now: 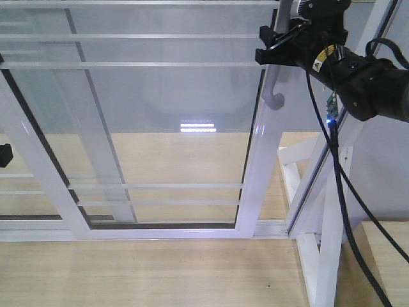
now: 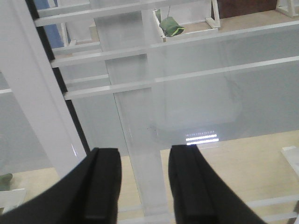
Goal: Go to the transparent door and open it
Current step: 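Pull the handle with the right gripper, sliding the door panel sideways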
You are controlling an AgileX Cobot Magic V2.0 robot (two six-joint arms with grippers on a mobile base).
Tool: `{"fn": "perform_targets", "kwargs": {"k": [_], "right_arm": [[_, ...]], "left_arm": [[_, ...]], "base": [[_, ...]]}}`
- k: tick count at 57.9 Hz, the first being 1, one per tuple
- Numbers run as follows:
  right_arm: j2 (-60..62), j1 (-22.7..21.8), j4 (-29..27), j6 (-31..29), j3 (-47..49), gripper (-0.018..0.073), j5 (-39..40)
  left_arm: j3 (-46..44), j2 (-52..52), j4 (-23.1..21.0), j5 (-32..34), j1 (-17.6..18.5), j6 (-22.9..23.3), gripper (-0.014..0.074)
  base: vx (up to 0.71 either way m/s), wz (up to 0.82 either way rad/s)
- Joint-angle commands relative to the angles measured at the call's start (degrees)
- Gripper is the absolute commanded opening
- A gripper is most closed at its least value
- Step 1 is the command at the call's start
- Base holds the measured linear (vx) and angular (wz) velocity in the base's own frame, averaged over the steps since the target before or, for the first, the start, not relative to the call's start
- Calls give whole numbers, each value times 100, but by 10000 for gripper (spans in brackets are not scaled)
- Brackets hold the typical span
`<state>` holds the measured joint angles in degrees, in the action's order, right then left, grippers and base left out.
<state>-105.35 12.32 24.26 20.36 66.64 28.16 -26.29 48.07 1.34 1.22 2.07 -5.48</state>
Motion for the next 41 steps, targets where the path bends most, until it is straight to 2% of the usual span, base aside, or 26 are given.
{"fn": "perform_targets", "kwargs": {"k": [1, 15, 20, 23, 32, 41], "right_arm": [[286, 258, 109, 15, 162, 427, 556], [344, 622, 247, 40, 154, 427, 423], [506, 646, 604, 10, 154, 427, 97], [653, 634, 623, 47, 154, 427, -190], [1461, 439, 508, 349, -27, 427, -1167], [2482, -11, 508, 664, -1012, 427, -1619]], "left_arm": [[-197, -14, -16, 452, 31, 43, 395], [-197, -14, -16, 452, 31, 43, 395], [-197, -14, -16, 452, 31, 43, 395], [-197, -14, -16, 452, 31, 43, 395], [-197, -14, -16, 459, 31, 43, 395], [-197, -14, -16, 602, 31, 43, 395]], "base": [[0, 0], [0, 0], [0, 0], [0, 0], [0, 0], [0, 0]]}}
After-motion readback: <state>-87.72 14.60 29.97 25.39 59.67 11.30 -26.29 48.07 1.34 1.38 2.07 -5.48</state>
